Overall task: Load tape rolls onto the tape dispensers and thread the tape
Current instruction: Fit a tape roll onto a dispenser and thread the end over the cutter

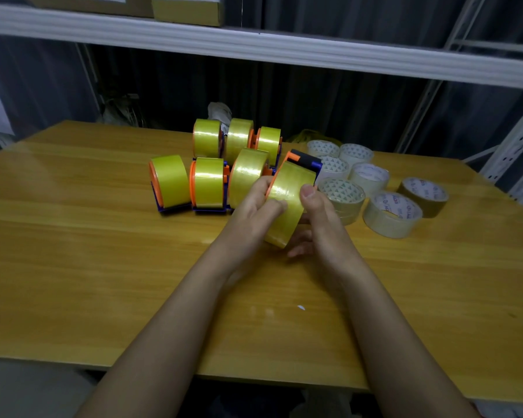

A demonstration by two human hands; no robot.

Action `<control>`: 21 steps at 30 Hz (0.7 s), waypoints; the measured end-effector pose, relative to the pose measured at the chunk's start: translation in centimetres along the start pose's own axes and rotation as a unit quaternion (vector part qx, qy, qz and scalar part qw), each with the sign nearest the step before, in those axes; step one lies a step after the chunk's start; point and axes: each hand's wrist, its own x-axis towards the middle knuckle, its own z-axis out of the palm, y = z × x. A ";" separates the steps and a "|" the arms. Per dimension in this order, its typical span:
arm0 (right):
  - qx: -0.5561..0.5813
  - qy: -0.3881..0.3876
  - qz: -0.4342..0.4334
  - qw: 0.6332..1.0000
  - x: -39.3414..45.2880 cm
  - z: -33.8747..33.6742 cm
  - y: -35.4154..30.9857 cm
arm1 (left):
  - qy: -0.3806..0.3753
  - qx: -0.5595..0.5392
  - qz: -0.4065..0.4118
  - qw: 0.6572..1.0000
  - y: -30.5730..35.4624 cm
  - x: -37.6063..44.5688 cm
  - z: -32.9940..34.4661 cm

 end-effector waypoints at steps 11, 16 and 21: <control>-0.018 0.009 0.000 1.000 0.1 0.0 0.2 | 0.023 -0.026 -0.006 0.999 -1.3 0.6 -1.2; -0.028 0.011 -0.006 1.000 0.0 -0.1 0.1 | 0.014 -0.017 0.000 1.000 -1.0 1.1 -1.3; -0.027 0.013 -0.008 1.000 0.0 -0.1 0.0 | 0.002 -0.016 0.020 1.000 -1.8 1.0 -1.5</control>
